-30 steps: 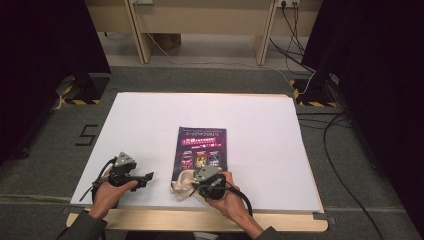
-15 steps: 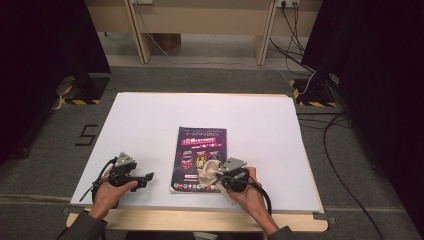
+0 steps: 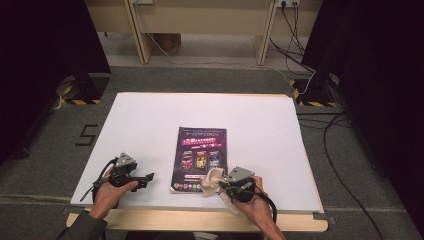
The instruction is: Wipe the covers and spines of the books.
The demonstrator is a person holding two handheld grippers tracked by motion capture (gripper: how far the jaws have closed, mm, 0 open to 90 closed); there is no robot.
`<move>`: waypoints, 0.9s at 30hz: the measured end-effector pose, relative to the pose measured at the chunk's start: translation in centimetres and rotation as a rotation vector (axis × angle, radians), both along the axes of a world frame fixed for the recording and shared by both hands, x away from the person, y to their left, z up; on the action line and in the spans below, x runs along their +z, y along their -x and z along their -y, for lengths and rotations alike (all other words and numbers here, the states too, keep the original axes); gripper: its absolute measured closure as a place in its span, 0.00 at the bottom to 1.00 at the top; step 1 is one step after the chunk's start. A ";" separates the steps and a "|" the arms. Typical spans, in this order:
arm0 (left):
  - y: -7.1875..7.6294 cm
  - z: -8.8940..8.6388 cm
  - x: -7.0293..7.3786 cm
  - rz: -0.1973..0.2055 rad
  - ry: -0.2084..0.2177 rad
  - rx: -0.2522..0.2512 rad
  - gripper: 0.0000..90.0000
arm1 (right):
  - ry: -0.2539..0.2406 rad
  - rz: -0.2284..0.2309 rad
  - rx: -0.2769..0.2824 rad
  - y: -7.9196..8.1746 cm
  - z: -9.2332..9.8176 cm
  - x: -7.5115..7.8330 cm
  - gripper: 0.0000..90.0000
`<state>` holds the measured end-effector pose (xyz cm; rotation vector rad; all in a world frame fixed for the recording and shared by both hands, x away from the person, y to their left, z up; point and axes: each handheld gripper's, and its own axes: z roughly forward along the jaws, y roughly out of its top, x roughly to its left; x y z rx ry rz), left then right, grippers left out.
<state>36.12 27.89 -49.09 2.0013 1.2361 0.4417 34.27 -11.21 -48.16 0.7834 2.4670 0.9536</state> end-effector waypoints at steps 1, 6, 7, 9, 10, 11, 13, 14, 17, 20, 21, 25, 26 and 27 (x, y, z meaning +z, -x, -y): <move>0.0 0.0 0.0 0.000 0.001 -0.002 0.20 | -0.005 -0.002 -0.005 -0.3 0.2 0.0 0.84; -0.1 0.1 0.0 -0.001 -0.003 -0.003 0.20 | -0.008 0.015 -0.055 -2.3 0.5 -0.1 0.84; -0.1 0.1 -0.1 -0.002 -0.004 -0.004 0.20 | -0.002 0.021 -0.065 -2.6 0.4 -0.1 0.84; -0.1 0.1 -0.1 -0.003 -0.006 -0.004 0.20 | 0.002 0.024 -0.078 -3.5 0.3 -0.1 0.84; -0.1 0.1 -0.1 -0.002 -0.004 -0.005 0.20 | 0.003 0.028 -0.079 -3.7 0.3 -0.1 0.84; -0.1 0.1 -0.1 -0.002 -0.004 -0.005 0.20 | 0.005 0.030 -0.084 -4.0 0.2 -0.1 0.84; -0.1 0.1 -0.1 -0.003 -0.005 -0.005 0.21 | 0.004 0.021 -0.086 -4.5 0.0 0.0 0.84; -0.1 0.1 -0.1 -0.002 -0.003 -0.004 0.20 | 0.007 0.020 -0.087 -4.5 -0.1 0.0 0.84; -0.1 0.0 0.0 -0.001 -0.004 -0.004 0.20 | -0.001 0.011 -0.061 -3.9 -0.5 0.0 0.84; -0.1 0.1 0.0 0.000 -0.002 -0.003 0.20 | -0.007 -0.001 -0.015 -3.0 -1.5 0.0 0.84; -0.1 0.1 0.0 0.002 -0.004 -0.004 0.20 | -0.009 0.002 0.002 -2.8 -2.0 0.0 0.84; -0.1 0.1 -0.1 -0.001 -0.004 -0.003 0.20 | -0.004 0.005 0.031 -2.9 -3.1 -0.1 0.84; 0.0 0.2 -0.1 0.001 -0.002 -0.002 0.20 | -0.005 0.006 0.030 -3.1 -3.1 -0.1 0.84; -0.1 0.2 -0.1 0.000 -0.002 -0.003 0.20 | -0.005 0.012 0.027 -3.4 -3.1 -0.1 0.84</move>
